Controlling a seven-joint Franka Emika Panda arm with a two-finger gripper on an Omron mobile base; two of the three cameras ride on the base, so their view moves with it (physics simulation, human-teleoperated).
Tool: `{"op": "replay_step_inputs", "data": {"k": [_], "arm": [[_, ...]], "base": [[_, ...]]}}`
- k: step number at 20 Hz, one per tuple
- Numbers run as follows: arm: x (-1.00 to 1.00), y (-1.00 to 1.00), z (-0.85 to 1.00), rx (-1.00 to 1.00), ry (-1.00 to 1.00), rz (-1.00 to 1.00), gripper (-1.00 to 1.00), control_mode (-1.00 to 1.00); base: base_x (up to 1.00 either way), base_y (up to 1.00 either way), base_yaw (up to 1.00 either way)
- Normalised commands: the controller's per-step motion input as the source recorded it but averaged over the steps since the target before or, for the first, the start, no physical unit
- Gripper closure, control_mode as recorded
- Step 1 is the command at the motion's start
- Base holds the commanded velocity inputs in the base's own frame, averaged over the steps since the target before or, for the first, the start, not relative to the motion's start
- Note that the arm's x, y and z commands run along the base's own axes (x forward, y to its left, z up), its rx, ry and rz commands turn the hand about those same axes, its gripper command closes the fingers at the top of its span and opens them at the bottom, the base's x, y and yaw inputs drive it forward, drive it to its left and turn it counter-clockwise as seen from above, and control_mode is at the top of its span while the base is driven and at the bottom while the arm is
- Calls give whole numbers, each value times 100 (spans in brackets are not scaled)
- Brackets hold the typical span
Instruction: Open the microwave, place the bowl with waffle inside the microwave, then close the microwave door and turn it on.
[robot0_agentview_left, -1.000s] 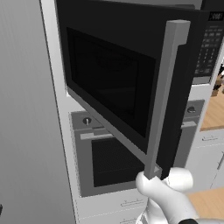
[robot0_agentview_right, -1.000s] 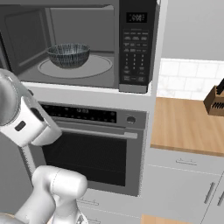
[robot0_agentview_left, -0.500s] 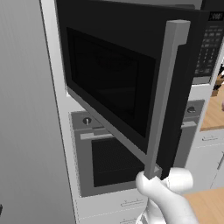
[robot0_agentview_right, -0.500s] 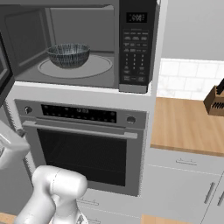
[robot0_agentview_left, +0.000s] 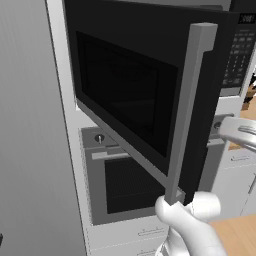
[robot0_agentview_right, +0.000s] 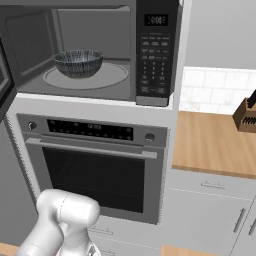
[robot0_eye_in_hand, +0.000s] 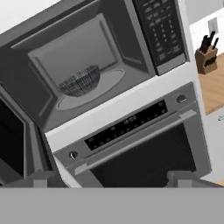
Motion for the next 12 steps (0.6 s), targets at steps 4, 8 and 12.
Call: {"op": "replay_step_inputs", "data": {"k": [4,8,12], "arm": [[3,31,-4,-5,-10,11,-100,-100],[0,49,-20,-7,-17,18,-100,-100],[11,58,-5,-6,-13,4,-100,-100]], "base": [[0,0,0],[0,0,0],[0,0,0]]}}
